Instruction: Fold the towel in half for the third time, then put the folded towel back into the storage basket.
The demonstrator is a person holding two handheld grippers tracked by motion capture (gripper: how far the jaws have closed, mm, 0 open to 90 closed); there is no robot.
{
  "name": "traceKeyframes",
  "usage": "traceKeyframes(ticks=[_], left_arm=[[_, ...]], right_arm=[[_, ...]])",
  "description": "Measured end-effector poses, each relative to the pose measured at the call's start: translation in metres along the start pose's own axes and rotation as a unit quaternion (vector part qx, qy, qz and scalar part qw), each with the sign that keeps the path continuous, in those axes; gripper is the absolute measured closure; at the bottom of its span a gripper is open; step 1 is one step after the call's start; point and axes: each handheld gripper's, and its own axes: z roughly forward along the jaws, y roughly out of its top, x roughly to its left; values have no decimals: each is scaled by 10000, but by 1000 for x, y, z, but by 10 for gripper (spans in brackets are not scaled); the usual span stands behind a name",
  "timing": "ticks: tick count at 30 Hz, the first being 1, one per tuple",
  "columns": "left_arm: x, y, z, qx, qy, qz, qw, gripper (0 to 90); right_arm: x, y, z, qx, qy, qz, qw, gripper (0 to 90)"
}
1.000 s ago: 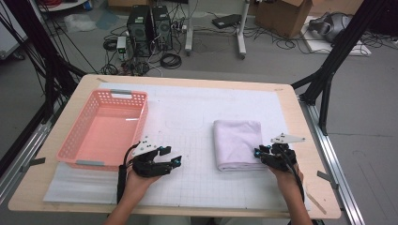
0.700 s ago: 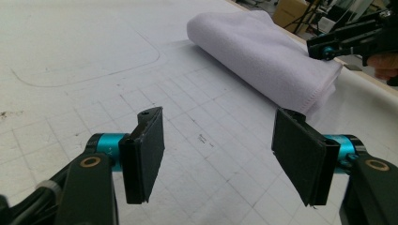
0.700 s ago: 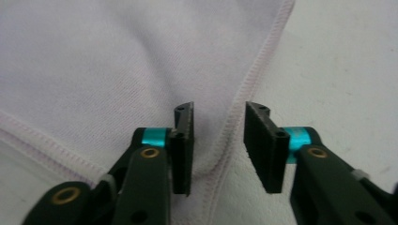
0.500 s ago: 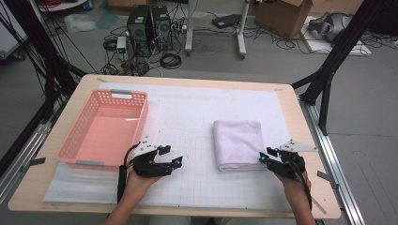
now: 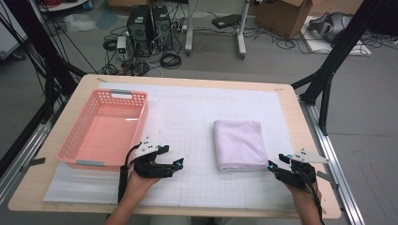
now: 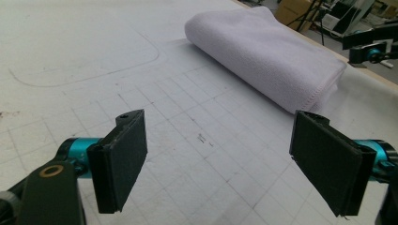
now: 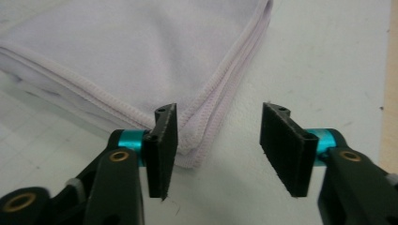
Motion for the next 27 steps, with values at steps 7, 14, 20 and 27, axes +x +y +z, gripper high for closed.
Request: traceKeyframes(ticks=[7,14,20,27], left_arm=[[-3,1,-1,-84,-119,77,9999,198],[-3,1,-2,-132,-141,112,9998,201],[-2,1,-2,-140,-171,118,9997,204],[-3,2,-1,-135,-173,110,9997,207]], right_arm=[[3,-6,-15,-342,430,184,9983,228],[8,-8,-27,-484,467,41,9977,193],[7,-13,-35,-525,383,66,9979,191],[6,-14,-38,-523,376,71,9979,191]])
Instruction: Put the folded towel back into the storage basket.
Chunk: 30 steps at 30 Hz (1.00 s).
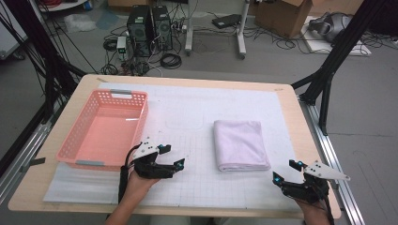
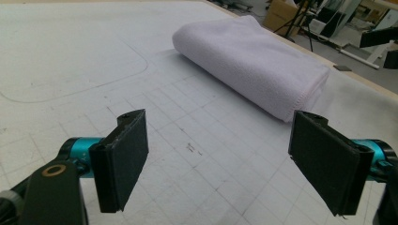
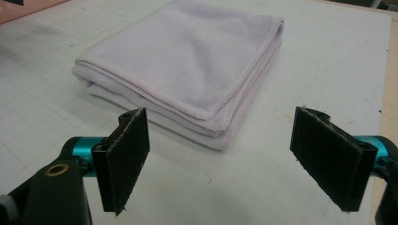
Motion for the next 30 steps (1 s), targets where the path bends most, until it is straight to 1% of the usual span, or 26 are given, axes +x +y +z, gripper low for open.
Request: traceKeyframes(ticks=[1,3,5,7,9,10,11,13,14,16,17,18,19,20,21,22,23,24,26,28,29,30], left_arm=[[0,0,0,-6,5,-2,10000,207],[-1,0,1,-4,0,58,10000,207],[0,0,2,-9,-14,91,10000,207],[0,-1,3,7,13,82,10000,207],[1,-1,6,53,4,57,10000,208],[0,-1,7,30,-5,17,10000,209],[0,-1,7,35,-24,36,10000,210],[-1,1,9,72,-16,63,10000,209],[-1,2,11,95,-1,109,9999,208],[0,5,14,172,-57,74,9998,207],[1,6,15,137,-85,52,9999,205],[1,6,16,53,-122,82,9999,203],[0,6,18,-38,-158,114,9998,203],[0,6,18,-38,-158,114,9998,201],[-1,6,23,-163,-126,257,9995,200],[-1,6,23,-163,-126,257,9995,201],[-4,7,27,-190,-64,384,9991,203],[-5,8,31,-124,-67,377,9992,204],[-6,12,38,36,-93,288,9995,205],[-7,14,41,72,-98,255,9996,204],[-7,17,48,20,-120,74,9999,196],[-7,19,51,20,-180,-38,9998,192]], right_arm=[[-1,0,0,-19,12,-4,10000,191],[0,0,0,-23,56,15,10000,191],[1,0,1,7,34,-51,10000,191],[1,0,2,34,37,-64,10000,191],[1,-1,3,49,46,-59,10000,191],[1,-1,3,58,57,-56,10000,191],[1,-1,4,65,51,-51,10000,191],[1,-2,4,86,64,-39,9999,191],[1,-2,4,90,66,-62,9999,191],[0,-1,5,94,52,-112,9999,191],[0,-2,5,103,49,-141,9998,191],[0,-2,4,108,57,-83,9999,191],[-1,-3,4,104,55,-77,9999,191],[-1,-3,4,105,55,-64,9999,191],[-2,-3,3,85,60,-65,9999,191],[-2,-3,3,85,60,-65,9999,191],[-2,-2,3,70,56,-81,9999,191],[-2,-2,2,72,55,-68,9999,191],[-1,-2,2,70,63,-76,9999,191],[-1,-2,3,89,66,-78,9999,191],[-1,-2,3,96,66,-93,9999,191],[-1,-2,4,90,70,-79,9999,191]])
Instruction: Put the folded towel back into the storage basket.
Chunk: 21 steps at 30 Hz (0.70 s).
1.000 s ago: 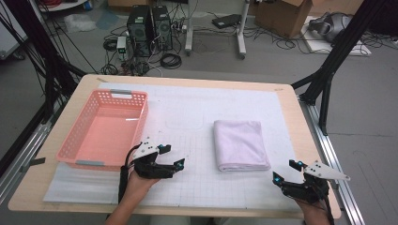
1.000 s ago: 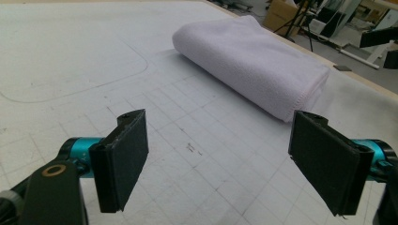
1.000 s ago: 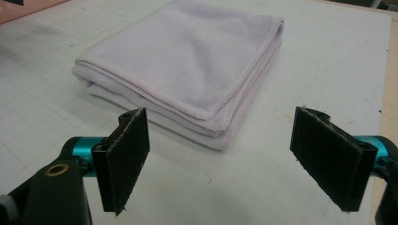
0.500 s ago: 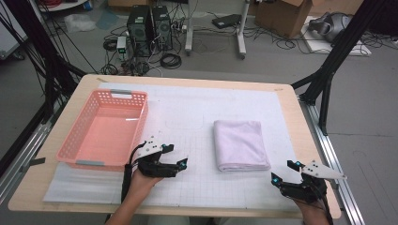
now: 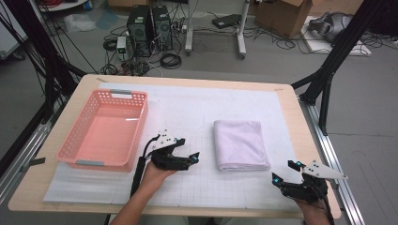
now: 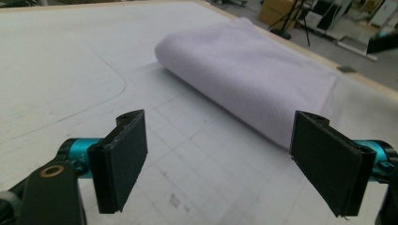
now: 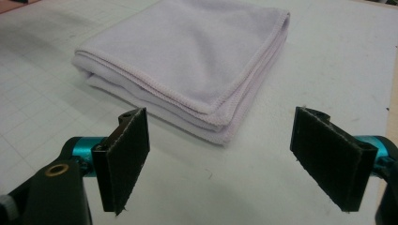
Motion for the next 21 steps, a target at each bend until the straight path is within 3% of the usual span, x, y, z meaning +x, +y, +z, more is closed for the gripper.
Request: traceKeyframes(ticks=[7,11,15,21], left_arm=[[-5,17,21,107,-168,-17,9998,197],[-9,28,44,325,-175,25,9993,210],[-10,31,64,569,-229,-128,9980,214],[-8,28,90,940,25,-357,9949,212]], right_arm=[[-1,0,0,14,2,1,10000,191],[-2,0,0,17,1,-16,10000,191],[-2,0,0,13,9,-19,10000,191],[-2,1,1,7,42,-3,10000,191]])
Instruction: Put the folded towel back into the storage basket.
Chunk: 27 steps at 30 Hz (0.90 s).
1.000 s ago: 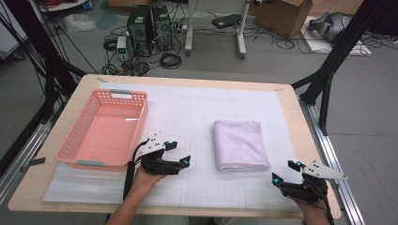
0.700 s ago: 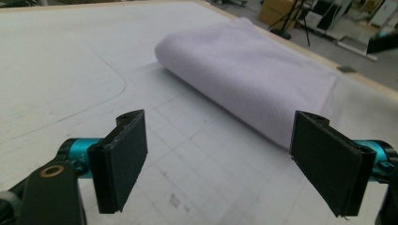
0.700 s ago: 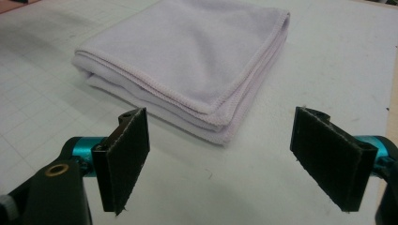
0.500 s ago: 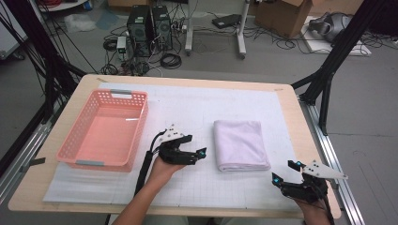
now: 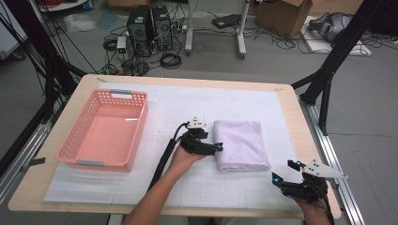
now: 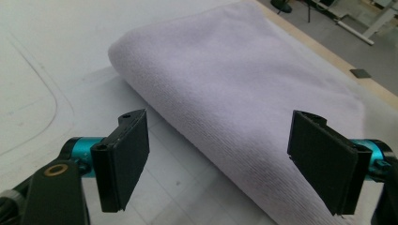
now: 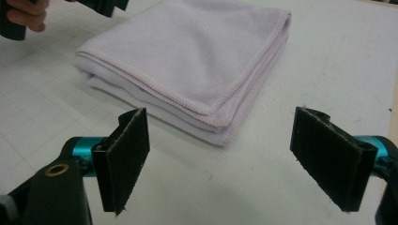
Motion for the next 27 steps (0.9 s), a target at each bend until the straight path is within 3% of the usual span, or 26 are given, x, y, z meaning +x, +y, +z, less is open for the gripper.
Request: traceKeyframes(ticks=[5,9,12,17,19,21,25,27], left_arm=[[-3,1,14,166,-21,-98,9998,210],[-4,-1,24,309,8,-300,9991,207],[-6,-4,30,457,22,-275,9986,205],[-5,-3,30,457,-5,-233,9987,221],[-5,-3,30,455,-24,-235,9987,292],[-6,-4,32,465,-186,-353,9981,433],[-10,-5,33,372,-239,-277,9986,655],[-10,-4,31,290,-271,-297,9988,696]], right_arm=[[0,0,0,5,5,18,10000,191],[0,0,0,6,12,28,10000,191],[-1,0,0,-2,16,16,10000,191],[-1,0,1,16,12,11,10000,191],[-1,0,1,7,13,27,10000,191],[-1,0,1,5,14,34,10000,191],[-1,0,0,-12,5,53,10000,191],[-2,0,0,-9,10,54,10000,191]])
